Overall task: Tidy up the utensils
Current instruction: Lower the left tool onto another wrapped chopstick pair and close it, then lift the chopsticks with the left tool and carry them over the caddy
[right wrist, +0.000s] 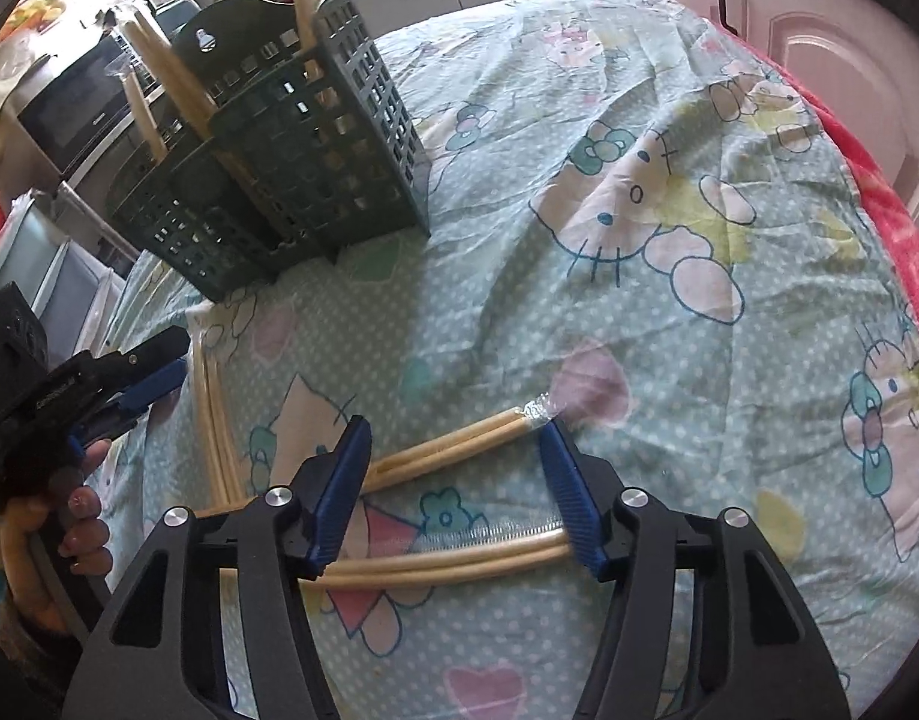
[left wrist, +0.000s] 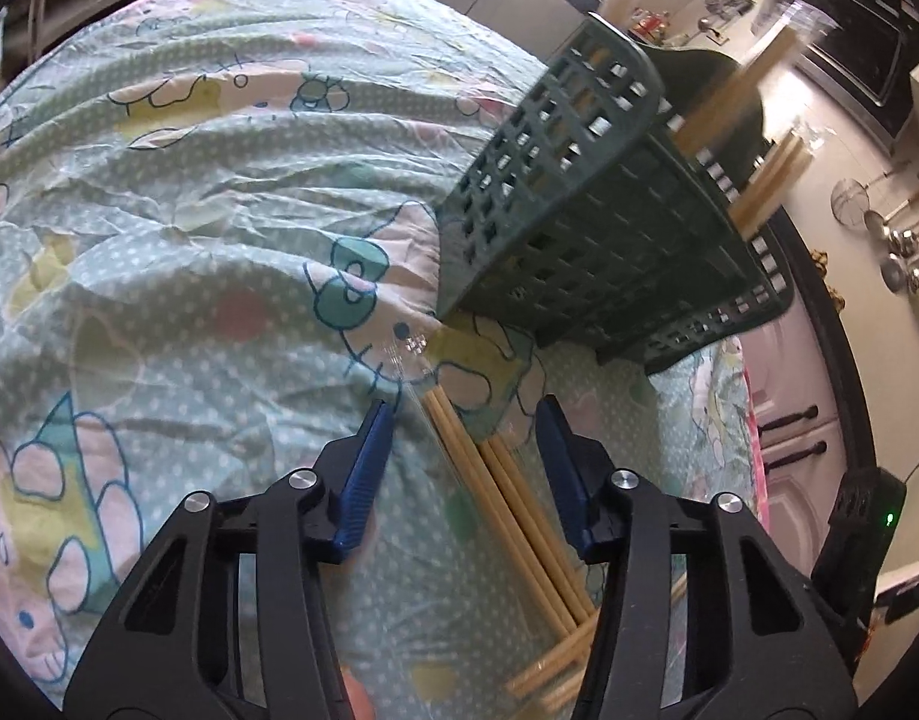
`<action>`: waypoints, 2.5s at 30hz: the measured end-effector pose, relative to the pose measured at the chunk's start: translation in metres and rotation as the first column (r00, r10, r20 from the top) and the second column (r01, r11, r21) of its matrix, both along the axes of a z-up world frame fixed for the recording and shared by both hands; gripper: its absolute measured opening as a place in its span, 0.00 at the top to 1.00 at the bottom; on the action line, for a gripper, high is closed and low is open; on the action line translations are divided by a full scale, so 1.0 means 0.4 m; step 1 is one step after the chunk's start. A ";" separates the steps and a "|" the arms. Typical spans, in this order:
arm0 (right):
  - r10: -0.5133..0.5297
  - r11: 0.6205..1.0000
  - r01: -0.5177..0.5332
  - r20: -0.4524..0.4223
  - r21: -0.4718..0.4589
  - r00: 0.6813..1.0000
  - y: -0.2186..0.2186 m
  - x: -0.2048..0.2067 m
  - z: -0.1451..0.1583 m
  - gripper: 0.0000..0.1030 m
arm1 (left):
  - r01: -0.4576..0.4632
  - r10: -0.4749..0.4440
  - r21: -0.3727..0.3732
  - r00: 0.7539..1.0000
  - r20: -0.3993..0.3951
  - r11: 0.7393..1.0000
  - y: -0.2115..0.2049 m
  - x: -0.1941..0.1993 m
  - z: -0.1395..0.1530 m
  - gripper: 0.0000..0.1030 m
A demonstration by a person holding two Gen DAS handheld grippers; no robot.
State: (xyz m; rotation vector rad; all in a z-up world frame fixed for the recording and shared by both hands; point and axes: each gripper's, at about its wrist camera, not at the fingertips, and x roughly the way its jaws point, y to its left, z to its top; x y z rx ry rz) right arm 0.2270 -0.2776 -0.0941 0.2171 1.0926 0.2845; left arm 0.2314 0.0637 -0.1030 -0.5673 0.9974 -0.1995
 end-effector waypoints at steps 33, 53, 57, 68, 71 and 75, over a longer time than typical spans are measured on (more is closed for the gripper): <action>0.036 0.991 -0.049 0.108 0.121 0.993 0.034 0.027 0.103 0.89 | -0.090 0.090 -0.007 0.996 0.009 0.996 0.115 0.017 0.024 0.97; 0.206 0.972 -0.229 0.276 0.057 0.939 0.156 -0.034 0.250 0.92 | -0.047 0.041 0.021 0.974 0.224 0.999 0.084 -0.078 0.230 0.99; 0.224 0.966 -0.251 0.302 0.055 0.927 0.169 -0.045 0.278 0.93 | -0.024 0.018 0.020 0.963 0.267 1.000 0.062 -0.093 0.275 0.99; 0.257 0.955 -0.294 0.379 0.041 0.889 0.191 -0.068 0.355 0.94 | 0.031 -0.040 0.030 0.935 0.352 0.999 0.019 -0.126 0.368 0.99; 0.261 0.953 -0.300 0.403 0.035 0.877 0.193 -0.072 0.377 0.94 | 0.043 -0.051 0.031 0.927 0.373 0.999 0.008 -0.131 0.391 0.99; 0.261 0.952 -0.304 0.440 0.029 0.859 0.191 -0.076 0.414 0.94 | 0.060 -0.069 0.035 0.912 0.405 0.998 -0.008 -0.134 0.428 0.99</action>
